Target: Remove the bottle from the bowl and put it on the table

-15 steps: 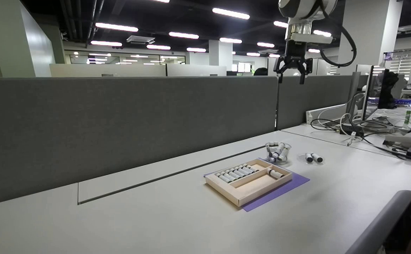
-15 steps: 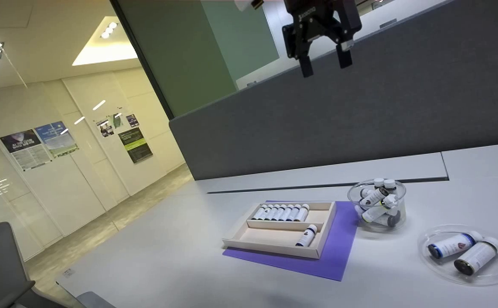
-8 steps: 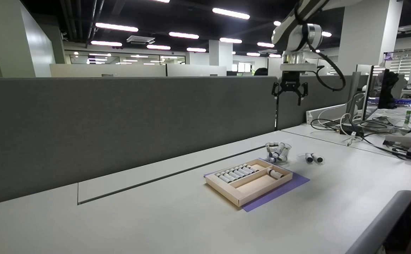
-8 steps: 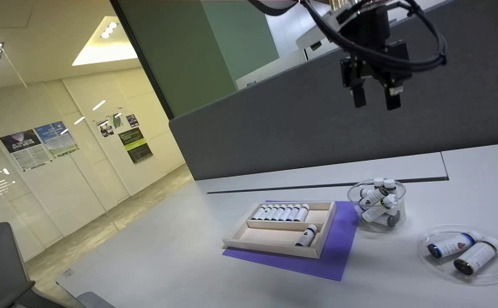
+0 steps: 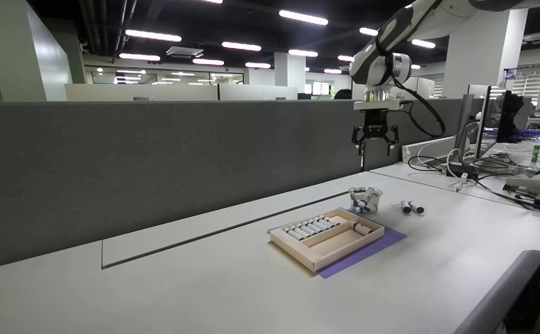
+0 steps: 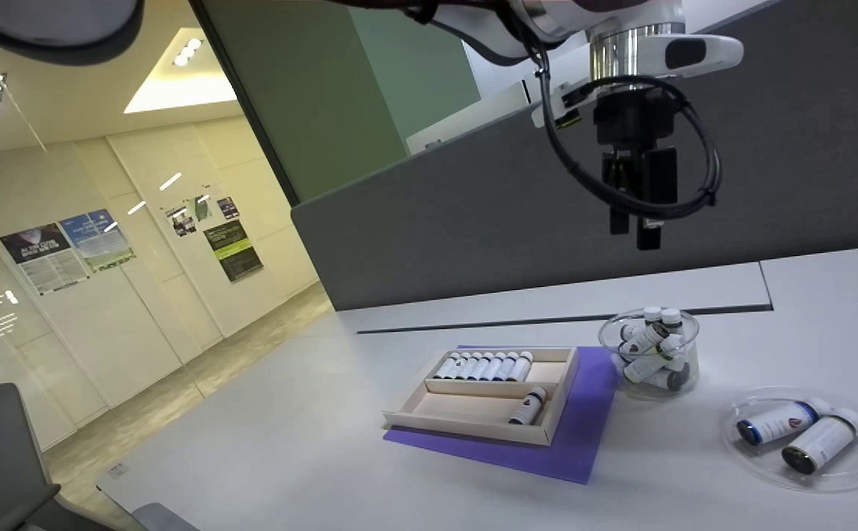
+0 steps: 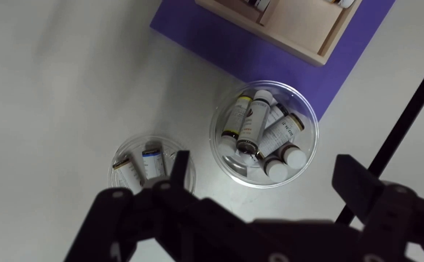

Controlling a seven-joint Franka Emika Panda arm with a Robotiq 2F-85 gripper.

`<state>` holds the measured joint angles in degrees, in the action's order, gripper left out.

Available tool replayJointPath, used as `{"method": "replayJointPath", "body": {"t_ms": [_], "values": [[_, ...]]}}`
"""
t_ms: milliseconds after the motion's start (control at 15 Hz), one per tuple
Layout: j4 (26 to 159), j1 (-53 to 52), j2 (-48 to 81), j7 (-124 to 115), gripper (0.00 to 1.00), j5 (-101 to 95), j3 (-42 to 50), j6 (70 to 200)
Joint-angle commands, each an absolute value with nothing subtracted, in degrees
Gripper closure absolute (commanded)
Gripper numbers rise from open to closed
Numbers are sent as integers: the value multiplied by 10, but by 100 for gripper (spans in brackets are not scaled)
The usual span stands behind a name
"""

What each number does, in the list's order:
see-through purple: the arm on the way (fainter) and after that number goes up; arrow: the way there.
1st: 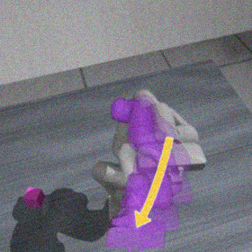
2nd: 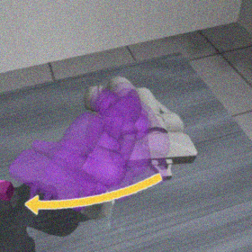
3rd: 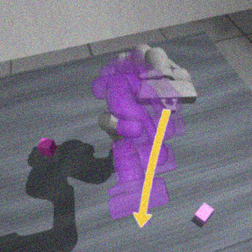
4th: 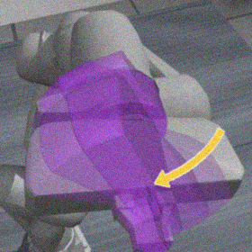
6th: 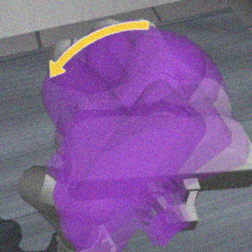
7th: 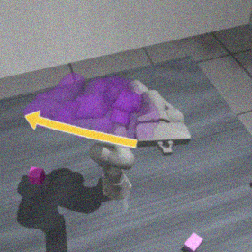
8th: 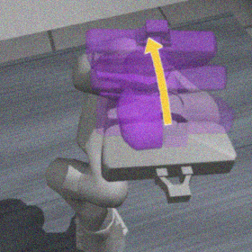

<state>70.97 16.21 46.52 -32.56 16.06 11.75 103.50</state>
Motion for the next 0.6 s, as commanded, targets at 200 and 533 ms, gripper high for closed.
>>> {"method": "replayJointPath", "body": {"t_ms": [200, 533], "values": [[700, 164, 467, -334, 0, 160, 116, 1026], [678, 177, 486, -381, 0, 194, 111, 999]]}}
